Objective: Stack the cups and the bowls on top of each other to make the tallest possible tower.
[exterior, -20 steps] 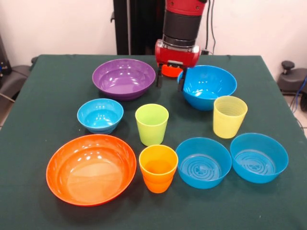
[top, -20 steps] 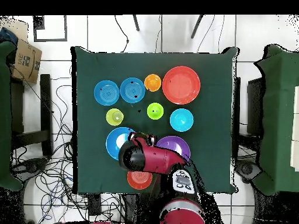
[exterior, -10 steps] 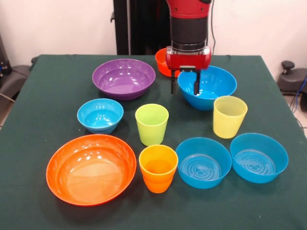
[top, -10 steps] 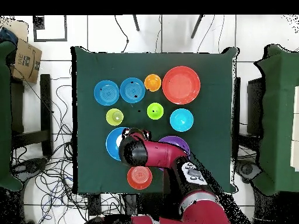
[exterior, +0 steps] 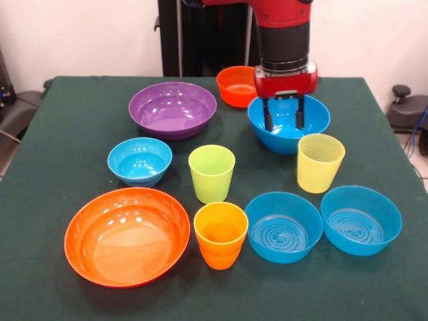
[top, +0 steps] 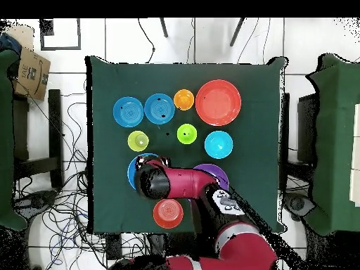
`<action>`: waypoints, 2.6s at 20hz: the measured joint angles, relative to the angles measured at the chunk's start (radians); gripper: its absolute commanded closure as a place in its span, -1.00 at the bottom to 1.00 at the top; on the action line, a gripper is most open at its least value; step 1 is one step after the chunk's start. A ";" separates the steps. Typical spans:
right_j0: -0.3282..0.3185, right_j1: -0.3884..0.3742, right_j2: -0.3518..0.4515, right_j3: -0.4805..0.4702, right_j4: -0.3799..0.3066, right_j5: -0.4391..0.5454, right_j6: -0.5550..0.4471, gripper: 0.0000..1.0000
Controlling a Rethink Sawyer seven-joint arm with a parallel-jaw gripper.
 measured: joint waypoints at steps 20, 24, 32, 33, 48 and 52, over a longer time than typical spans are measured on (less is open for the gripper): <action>0.007 0.046 0.038 0.000 -0.141 0.011 0.000 -1.00; 0.023 0.047 0.030 0.000 -0.141 0.011 0.000 -1.00; 0.084 0.020 -0.006 0.000 -0.141 0.023 0.000 -1.00; 0.090 0.009 -0.015 0.000 -0.141 0.032 0.000 -1.00; 0.079 -0.070 -0.109 -0.035 -0.192 0.151 0.000 -1.00; 0.079 -0.057 -0.123 -0.059 -0.211 0.150 0.000 -1.00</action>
